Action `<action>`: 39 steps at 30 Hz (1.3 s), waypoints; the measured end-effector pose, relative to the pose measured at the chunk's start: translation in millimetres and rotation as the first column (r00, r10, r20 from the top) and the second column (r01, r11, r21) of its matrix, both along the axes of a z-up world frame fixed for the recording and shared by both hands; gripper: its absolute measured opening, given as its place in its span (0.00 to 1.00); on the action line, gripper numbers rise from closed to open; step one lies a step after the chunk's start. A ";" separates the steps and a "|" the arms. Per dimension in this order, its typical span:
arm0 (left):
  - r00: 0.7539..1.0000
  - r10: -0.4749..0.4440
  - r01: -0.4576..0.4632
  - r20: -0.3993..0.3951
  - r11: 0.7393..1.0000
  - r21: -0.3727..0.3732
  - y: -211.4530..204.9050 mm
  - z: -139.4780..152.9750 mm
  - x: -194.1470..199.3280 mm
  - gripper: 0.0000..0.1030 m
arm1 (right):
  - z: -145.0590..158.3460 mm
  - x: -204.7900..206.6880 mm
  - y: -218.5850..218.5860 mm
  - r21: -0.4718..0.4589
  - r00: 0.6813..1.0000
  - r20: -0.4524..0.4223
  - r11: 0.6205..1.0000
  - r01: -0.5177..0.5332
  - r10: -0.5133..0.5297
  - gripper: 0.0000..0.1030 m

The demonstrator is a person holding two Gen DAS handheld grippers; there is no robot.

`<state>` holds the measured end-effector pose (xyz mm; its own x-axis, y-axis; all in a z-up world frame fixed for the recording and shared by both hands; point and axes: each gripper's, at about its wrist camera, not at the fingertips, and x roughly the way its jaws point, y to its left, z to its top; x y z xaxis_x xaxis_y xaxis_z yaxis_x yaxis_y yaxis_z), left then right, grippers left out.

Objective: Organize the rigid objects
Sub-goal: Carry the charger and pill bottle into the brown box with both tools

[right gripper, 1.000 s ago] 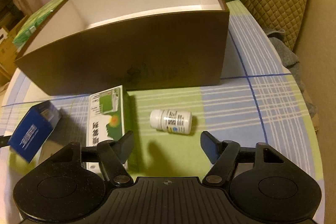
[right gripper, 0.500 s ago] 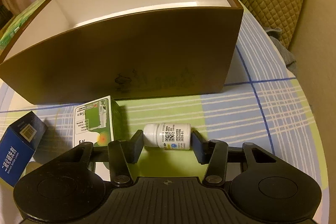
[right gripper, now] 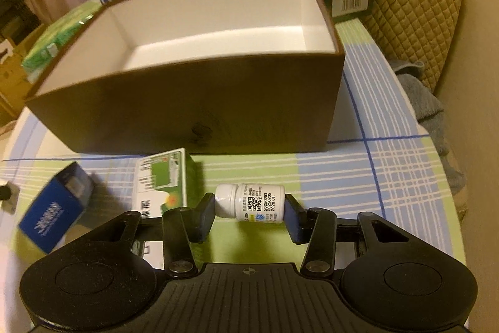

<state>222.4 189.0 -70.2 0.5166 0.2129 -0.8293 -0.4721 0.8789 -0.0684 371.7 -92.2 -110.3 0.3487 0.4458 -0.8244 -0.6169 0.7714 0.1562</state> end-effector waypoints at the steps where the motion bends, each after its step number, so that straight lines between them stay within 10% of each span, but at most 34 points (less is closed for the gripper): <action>1: 1.000 -0.003 0.003 0.009 1.000 0.002 -0.4 4.3 0.7 0.44 | 4.7 -1.3 -2.5 0.008 1.000 0.004 1.000 -0.007 0.007 0.42; 20: 0.968 -0.197 0.190 0.158 0.980 0.059 -45.2 80.2 62.5 0.44 | 93.4 7.1 12.9 0.177 0.983 0.118 0.971 -0.160 0.140 0.42; 39: 0.940 -0.323 0.325 0.114 0.946 -0.002 -79.7 60.8 177.2 0.44 | 70.0 62.6 57.6 0.118 0.981 0.093 0.977 -0.180 0.169 0.42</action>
<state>399.6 109.4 -9.4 0.6433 0.0025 -0.7656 -0.1505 0.9809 -0.1232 434.3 -34.6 -40.3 0.3209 0.6035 -0.7299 -0.7550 0.6283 0.1876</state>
